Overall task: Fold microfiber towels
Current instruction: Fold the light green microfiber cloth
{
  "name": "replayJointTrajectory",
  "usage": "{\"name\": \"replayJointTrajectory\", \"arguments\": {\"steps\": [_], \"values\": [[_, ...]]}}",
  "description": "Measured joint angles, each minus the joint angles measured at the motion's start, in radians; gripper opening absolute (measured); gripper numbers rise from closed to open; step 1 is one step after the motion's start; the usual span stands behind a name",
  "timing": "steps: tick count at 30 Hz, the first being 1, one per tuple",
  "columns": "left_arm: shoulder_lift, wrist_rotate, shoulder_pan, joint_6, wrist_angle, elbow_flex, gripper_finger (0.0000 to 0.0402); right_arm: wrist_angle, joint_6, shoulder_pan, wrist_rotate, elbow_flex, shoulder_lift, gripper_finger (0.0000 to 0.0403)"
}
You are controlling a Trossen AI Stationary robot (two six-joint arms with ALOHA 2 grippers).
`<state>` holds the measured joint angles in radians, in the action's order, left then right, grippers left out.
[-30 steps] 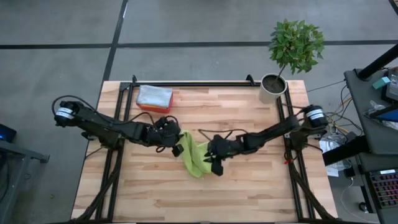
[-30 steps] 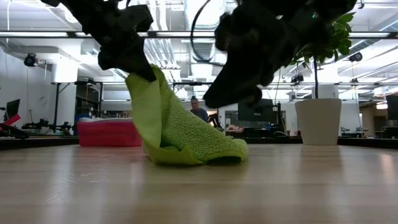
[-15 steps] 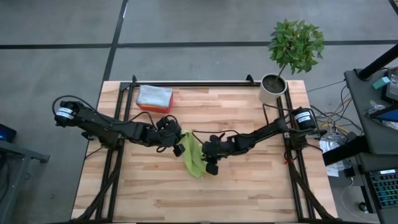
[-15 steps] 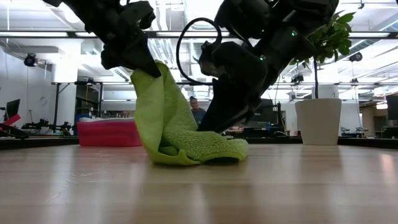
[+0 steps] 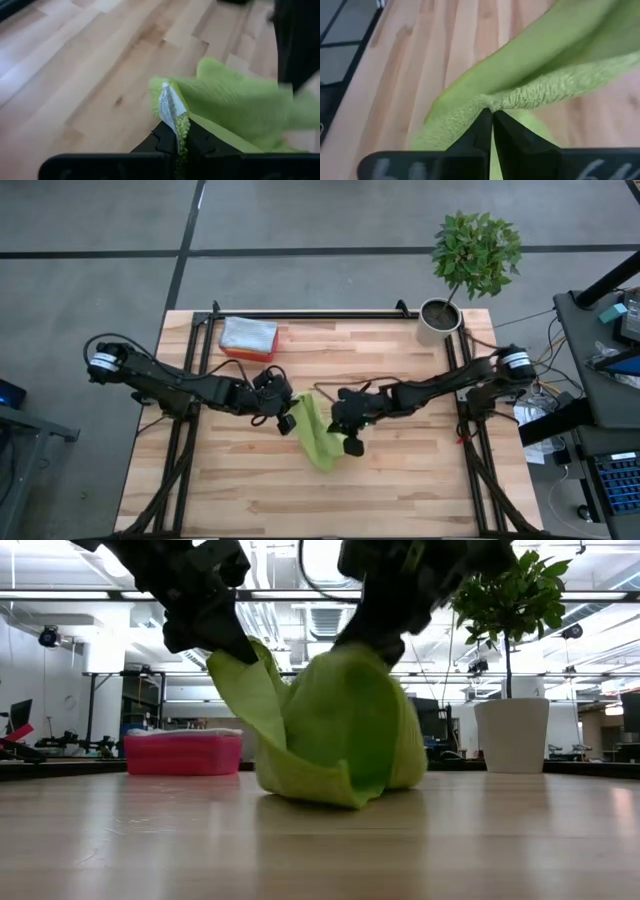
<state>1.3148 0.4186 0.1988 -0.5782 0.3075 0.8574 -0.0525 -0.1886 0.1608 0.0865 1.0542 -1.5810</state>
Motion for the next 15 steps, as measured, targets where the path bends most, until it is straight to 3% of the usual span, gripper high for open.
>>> {"name": "replayJointTrajectory", "arguments": {"steps": [4,10,15], "values": [[0.0,-0.061,0.016,0.001,0.005,0.0,0.0,-0.071,-0.001,-0.021,-0.055,0.0,0.055,0.0009],[0.0,-0.101,0.039,0.008,0.08,0.0,0.0,-0.208,-0.012,-0.078,-0.368,-0.008,0.062,0.0009],[0.007,-0.096,0.039,0.008,0.085,0.0,0.0,-0.197,-0.036,-0.127,-0.322,-0.024,0.009,0.0009]]}}
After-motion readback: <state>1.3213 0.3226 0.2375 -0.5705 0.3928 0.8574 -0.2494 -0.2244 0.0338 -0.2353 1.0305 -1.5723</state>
